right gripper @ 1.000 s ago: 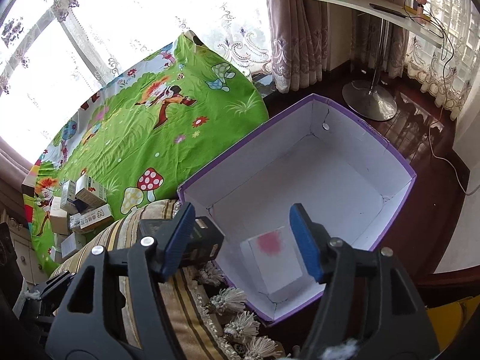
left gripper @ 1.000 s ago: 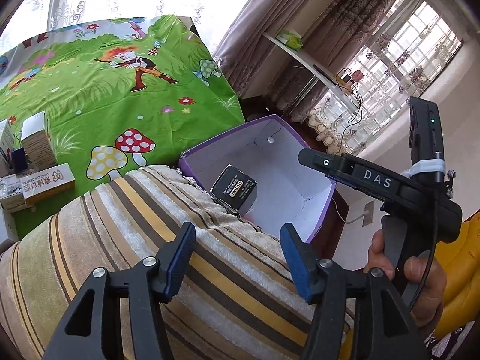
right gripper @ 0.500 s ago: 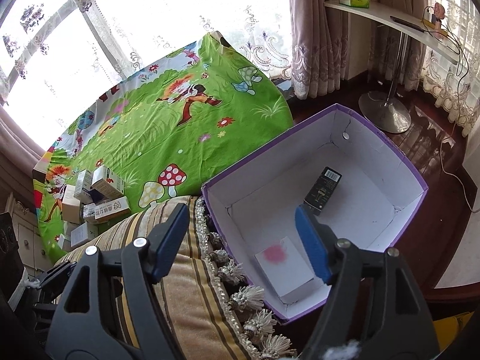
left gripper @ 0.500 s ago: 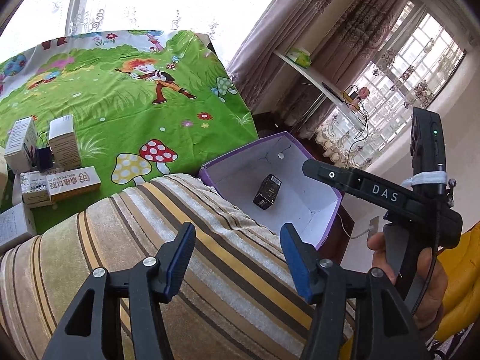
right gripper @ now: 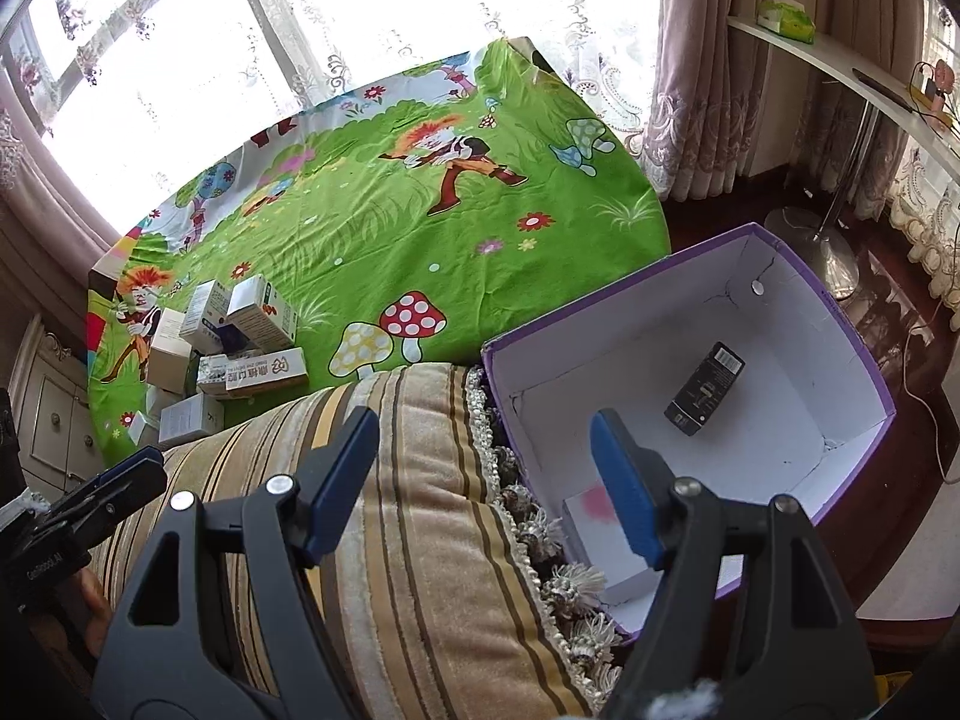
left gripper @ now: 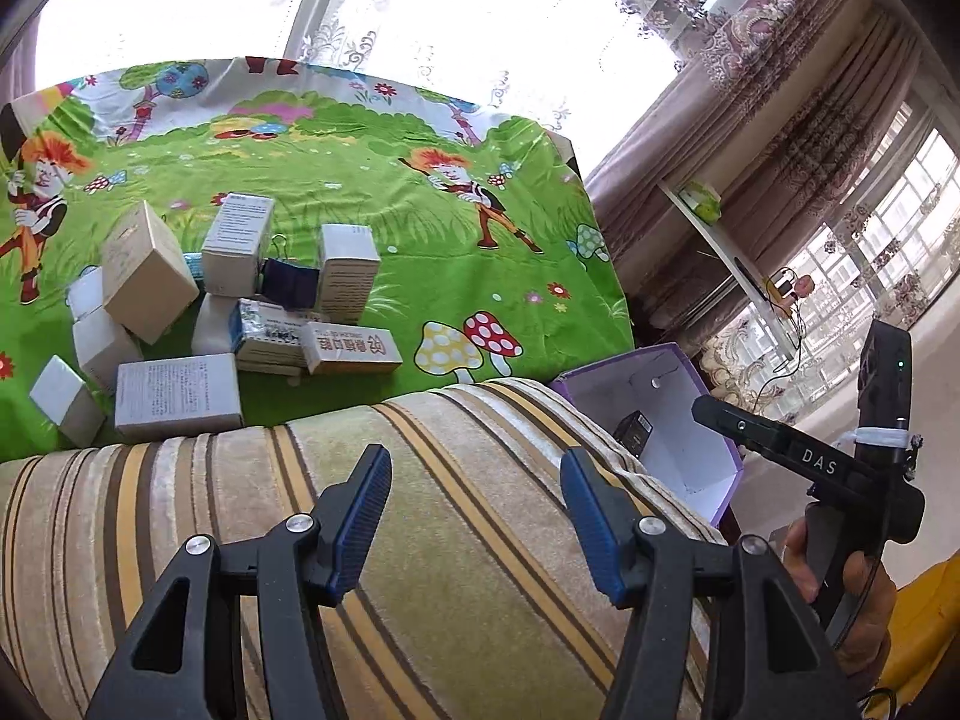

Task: Organize rigid objects
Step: 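Move both grippers back over the cluster of medicine boxes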

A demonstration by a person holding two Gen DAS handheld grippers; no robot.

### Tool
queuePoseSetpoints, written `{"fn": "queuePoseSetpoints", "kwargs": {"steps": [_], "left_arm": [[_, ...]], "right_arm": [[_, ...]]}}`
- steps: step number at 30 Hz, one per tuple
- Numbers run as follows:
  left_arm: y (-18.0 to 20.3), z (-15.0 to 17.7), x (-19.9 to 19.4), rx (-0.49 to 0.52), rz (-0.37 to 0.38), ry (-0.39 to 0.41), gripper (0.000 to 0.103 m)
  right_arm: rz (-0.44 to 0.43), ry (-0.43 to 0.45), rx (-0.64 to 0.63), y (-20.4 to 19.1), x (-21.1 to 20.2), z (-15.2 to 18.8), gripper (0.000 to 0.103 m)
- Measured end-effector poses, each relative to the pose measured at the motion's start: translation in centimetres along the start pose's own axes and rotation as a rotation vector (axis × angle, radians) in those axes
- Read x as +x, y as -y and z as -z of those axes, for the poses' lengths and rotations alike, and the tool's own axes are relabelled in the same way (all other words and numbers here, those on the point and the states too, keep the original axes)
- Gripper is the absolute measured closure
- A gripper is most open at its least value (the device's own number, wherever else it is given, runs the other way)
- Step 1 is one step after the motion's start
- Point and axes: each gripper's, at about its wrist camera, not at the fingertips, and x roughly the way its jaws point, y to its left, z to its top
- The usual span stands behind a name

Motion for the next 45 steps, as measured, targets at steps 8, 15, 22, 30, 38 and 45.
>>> {"fn": "queuePoseSetpoints", "kwargs": {"steps": [8, 15, 22, 30, 38, 45], "left_arm": [[-6.8, 0.9, -3.0, -0.150, -0.085, 0.025, 0.043], [-10.8, 1.0, -4.0, -0.240, -0.143, 0.028, 0.043], [-14.0, 0.6, -4.3, -0.328, -0.203, 0.024, 0.043], [-16.6, -0.5, -4.0, -0.384, -0.292, 0.014, 0.037], [-17.2, -2.0, -2.3, -0.244, -0.393, -0.070, 0.032], [-17.7, -3.3, -0.9, -0.144, -0.480, -0.125, 0.032]], "right_arm": [[-0.039, -0.069, -0.043, -3.1, 2.2, -0.1, 0.027], [-0.083, -0.136, -0.104, -6.0, 4.4, -0.5, 0.027], [-0.119, -0.201, -0.160, -8.1, 6.8, -0.6, 0.025], [-0.174, -0.262, -0.199, -10.3, 9.5, -1.2, 0.023], [-0.226, -0.311, -0.235, -12.2, 12.2, -2.3, 0.021], [-0.239, -0.325, -0.261, -13.5, 13.9, -3.1, 0.019]]}}
